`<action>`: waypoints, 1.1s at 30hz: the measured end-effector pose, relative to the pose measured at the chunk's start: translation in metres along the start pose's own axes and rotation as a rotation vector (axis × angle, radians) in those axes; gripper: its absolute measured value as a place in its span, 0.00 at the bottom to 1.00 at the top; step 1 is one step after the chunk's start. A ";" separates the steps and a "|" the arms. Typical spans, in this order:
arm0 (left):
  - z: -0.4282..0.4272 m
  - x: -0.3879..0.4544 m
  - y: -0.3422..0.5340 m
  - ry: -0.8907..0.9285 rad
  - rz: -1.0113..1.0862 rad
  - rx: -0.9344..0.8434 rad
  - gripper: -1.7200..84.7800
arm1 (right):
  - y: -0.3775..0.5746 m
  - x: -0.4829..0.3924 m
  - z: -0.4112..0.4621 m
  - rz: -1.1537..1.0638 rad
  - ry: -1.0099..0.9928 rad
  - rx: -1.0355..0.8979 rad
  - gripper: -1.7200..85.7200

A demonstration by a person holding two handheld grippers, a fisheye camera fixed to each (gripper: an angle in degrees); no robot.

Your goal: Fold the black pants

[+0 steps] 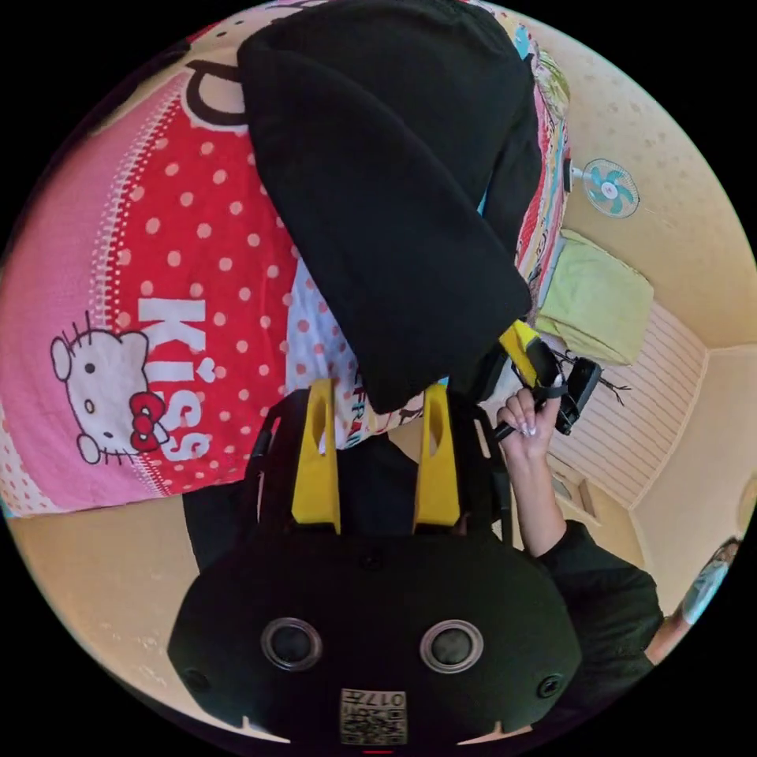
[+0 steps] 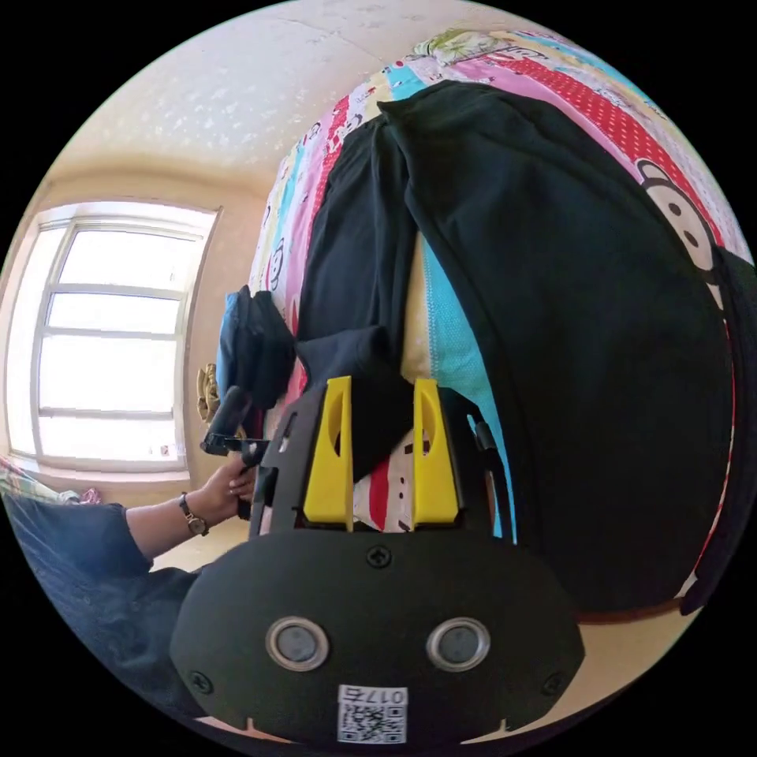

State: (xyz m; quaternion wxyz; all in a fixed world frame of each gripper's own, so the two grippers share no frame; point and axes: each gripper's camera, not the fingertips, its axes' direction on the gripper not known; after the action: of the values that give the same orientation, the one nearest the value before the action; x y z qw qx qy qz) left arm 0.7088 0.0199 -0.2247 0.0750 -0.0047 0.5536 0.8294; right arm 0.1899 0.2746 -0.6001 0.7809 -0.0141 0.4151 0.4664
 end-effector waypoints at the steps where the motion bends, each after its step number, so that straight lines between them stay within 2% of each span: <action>1: 0.010 0.002 -0.004 0.073 0.006 -0.027 0.11 | -0.009 -0.001 0.001 -0.021 -0.040 -0.021 0.18; 3: 0.016 0.009 -0.004 0.166 0.055 -0.034 0.09 | -0.021 0.002 0.010 -0.051 -0.093 -0.116 0.19; 7: 0.003 0.012 0.024 0.127 0.102 -0.078 0.07 | -0.014 0.004 0.035 -0.091 -0.134 -0.533 0.12; 10: -0.017 0.000 0.059 0.278 0.136 -0.146 0.06 | 0.023 -0.020 0.015 -0.209 -0.332 -0.620 0.07; 11: -0.024 -0.003 0.067 0.275 0.131 -0.132 0.06 | 0.040 -0.027 0.007 -0.223 -0.403 -0.641 0.07; 13: -0.050 -0.021 0.103 0.029 0.022 -0.008 0.06 | 0.063 -0.031 0.002 -0.215 -0.414 -0.682 0.07; 14: -0.055 -0.026 0.112 -0.052 -0.036 0.027 0.06 | 0.077 -0.030 0.001 -0.216 -0.377 -0.725 0.07; 15: -0.064 -0.040 0.129 -0.168 -0.180 0.120 0.06 | 0.082 -0.028 0.000 -0.215 -0.350 -0.745 0.07; 17: -0.071 -0.058 0.158 -0.173 -0.390 0.276 0.07 | 0.095 -0.016 -0.011 -0.208 -0.231 -0.780 0.08; 19: -0.061 -0.066 0.195 -0.177 -0.595 0.435 0.05 | 0.094 -0.003 -0.035 -0.206 -0.116 -0.730 0.08; 21: -0.039 -0.059 0.208 -0.174 -0.644 0.494 0.08 | 0.090 0.016 -0.066 -0.187 0.060 -0.639 0.09; 23: -0.008 -0.048 0.204 -0.145 -0.606 0.475 0.08 | 0.085 0.046 -0.111 -0.117 0.348 -0.496 0.11; 26: 0.050 -0.017 0.180 -0.192 -0.504 0.375 0.09 | 0.088 0.085 -0.157 0.019 0.560 -0.379 0.13; 29: 0.106 0.026 0.144 -0.257 -0.342 0.256 0.09 | 0.108 0.122 -0.169 0.135 0.580 -0.423 0.16; 31: 0.145 0.057 0.113 -0.253 -0.229 0.165 0.10 | 0.128 0.137 -0.163 0.173 0.542 -0.493 0.16; 33: 0.166 0.078 0.092 -0.246 -0.168 0.115 0.11 | 0.149 0.140 -0.162 0.166 0.513 -0.482 0.16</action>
State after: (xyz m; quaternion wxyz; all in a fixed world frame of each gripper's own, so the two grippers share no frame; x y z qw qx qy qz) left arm 0.6321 0.1471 -0.0836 0.2113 0.0551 0.5846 0.7814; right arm 0.0075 0.3929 -0.7443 0.5852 -0.2806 0.4756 0.5938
